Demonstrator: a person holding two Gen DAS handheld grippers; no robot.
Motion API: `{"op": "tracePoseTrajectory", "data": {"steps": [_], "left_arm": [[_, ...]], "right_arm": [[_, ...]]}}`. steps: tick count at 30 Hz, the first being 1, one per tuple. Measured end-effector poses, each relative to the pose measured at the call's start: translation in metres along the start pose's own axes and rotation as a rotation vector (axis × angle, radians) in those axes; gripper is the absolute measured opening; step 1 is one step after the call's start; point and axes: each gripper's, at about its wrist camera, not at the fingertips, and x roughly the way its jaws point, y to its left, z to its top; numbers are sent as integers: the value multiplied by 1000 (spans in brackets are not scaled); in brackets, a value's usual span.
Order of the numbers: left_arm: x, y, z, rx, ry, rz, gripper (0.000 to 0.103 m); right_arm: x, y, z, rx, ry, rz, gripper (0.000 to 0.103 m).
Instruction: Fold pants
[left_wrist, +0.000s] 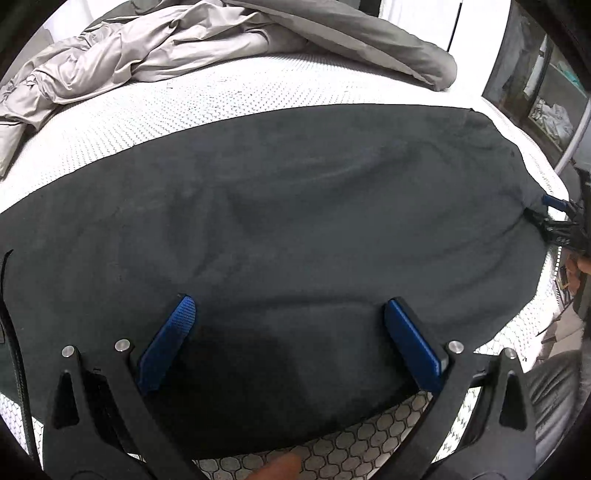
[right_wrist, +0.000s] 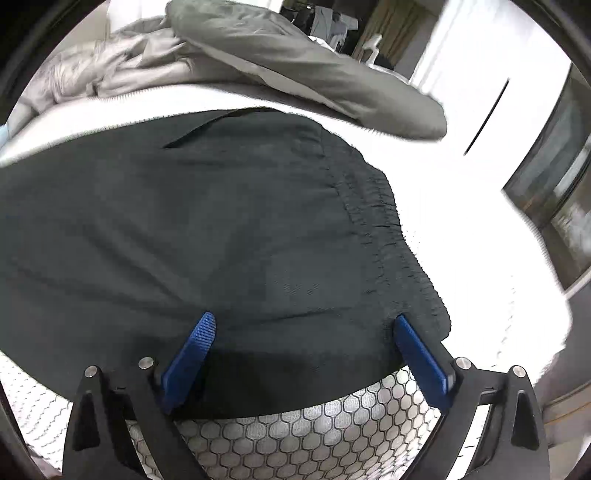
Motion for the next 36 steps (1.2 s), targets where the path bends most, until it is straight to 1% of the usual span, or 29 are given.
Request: {"op": "tracePoseTrajectory", "data": {"steps": [2, 3, 4, 6, 7, 8, 9, 10, 11, 12, 13, 14, 15, 16, 18, 19, 20, 21, 22, 23, 24, 26, 28, 29, 30, 31, 32, 35, 36], "left_arm": [[-2, -1, 5, -15, 7, 9, 102], [-6, -3, 8, -12, -1, 0, 102], [-9, -7, 10, -4, -14, -8, 102], [-15, -16, 17, 11, -48, -16, 102], [-13, -20, 23, 0, -54, -26, 102], [-8, -22, 29, -15, -47, -40, 102], [-1, -24, 35, -29, -34, -51, 102], [7, -29, 42, -31, -27, -40, 102], [13, -34, 46, -18, -31, -21, 102], [20, -38, 50, 5, -36, 5, 102], [29, -42, 51, 32, -15, 34, 102], [35, -45, 50, 43, 14, 43, 102], [40, -44, 50, 48, 38, 39, 102], [42, -42, 48, 48, 42, 31, 102], [41, -34, 47, 40, 46, 28, 102], [40, -30, 46, 32, 49, 31, 102], [39, -26, 45, 24, 51, 33, 102], [39, -22, 44, 14, 49, 32, 102], [39, -17, 44, 6, 47, 26, 102], [39, -15, 43, 3, 47, 25, 102], [38, -14, 42, 4, 46, 26, 102], [37, -15, 42, 10, 47, 42, 102], [31, -13, 42, 10, 47, 54, 102], [26, -15, 43, 5, 39, 57, 102], [19, -16, 44, -1, 20, 53, 102], [11, -18, 46, -12, -12, 40, 102], [8, -21, 51, -20, -31, 24, 102], [15, -36, 67, -4, -26, -26, 102], [21, -42, 72, 9, -18, -43, 102]], "right_arm": [[-7, 2, 5, 2, -18, -17, 97], [-17, 8, 5, -13, -38, -37, 97], [-33, 18, 2, -33, -77, -34, 97], [-43, 35, 8, -65, -124, 24, 97], [-49, 57, 19, -80, -134, 73, 97], [-48, 73, 27, -89, -128, 151, 97], [-45, 83, 32, -91, -115, 206, 97], [-36, 99, 41, -95, -87, 280, 97], [-31, 112, 46, -104, -67, 302, 97], [-20, 126, 52, -142, -38, 306, 97], [-11, 137, 58, -192, -11, 289, 97], [-5, 147, 63, -242, 5, 259, 97], [0, 148, 67, -269, 6, 242, 97], [3, 147, 68, -288, 10, 224, 97], [8, 129, 66, -276, 6, 183, 97], [13, 109, 64, -236, 17, 175, 97], [15, 90, 63, -194, 27, 139, 97], [18, 70, 63, -151, 32, 88, 97], [21, 53, 56, -119, 36, 41, 98], [26, 33, 55, -72, 49, -39, 98], [31, 19, 51, -42, 61, -44, 98], [37, 5, 49, -2, 65, 22, 97], [27, 8, 53, -19, 46, 8, 98], [20, 12, 58, -24, 29, -15, 98], [16, 17, 59, -27, 11, -17, 98], [1, 29, 53, -34, -16, 4, 98], [-6, 40, 57, -42, -31, 34, 98], [-11, 68, 68, -93, -57, 124, 98], [-7, 82, 74, -108, -46, 173, 98]]}}
